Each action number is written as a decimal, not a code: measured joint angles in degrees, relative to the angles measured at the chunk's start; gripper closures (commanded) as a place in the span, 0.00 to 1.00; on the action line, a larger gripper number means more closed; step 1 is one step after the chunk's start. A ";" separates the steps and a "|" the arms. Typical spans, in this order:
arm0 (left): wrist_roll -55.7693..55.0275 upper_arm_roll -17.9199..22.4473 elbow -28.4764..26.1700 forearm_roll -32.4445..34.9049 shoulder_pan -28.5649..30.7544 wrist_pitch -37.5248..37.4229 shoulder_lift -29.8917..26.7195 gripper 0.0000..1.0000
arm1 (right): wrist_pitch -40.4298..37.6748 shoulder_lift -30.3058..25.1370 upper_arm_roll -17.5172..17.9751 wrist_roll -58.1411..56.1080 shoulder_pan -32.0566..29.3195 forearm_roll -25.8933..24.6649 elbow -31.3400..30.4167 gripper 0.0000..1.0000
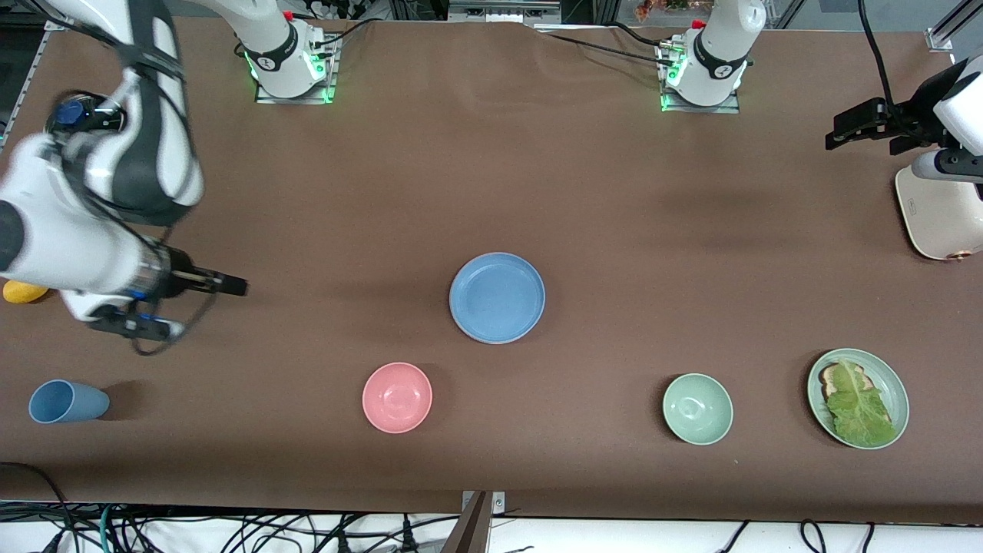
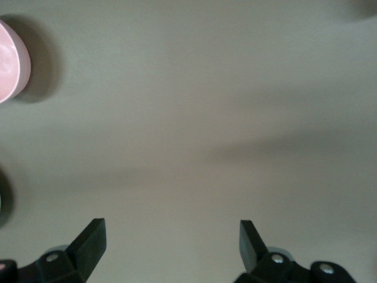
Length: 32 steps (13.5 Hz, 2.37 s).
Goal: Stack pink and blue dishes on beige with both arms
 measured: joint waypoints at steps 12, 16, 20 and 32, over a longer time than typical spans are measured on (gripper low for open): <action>0.00 0.00 0.01 0.00 0.02 0.00 0.00 0.00 | -6.56 -15.78 18.20 -4.77 -20.28 -14.21 -1.84 0.00; 0.00 0.00 0.01 0.00 0.02 0.00 0.00 0.00 | -5.92 -18.81 20.66 -4.78 -23.18 -15.41 -7.72 0.00; 0.00 0.00 0.01 0.00 0.02 0.00 0.00 0.00 | -4.93 -19.04 23.63 -4.78 -26.32 -15.78 -8.20 0.00; 0.00 0.00 0.01 0.00 0.02 0.00 0.00 0.00 | -4.31 -19.04 26.48 -4.78 -29.12 -15.87 -8.42 0.00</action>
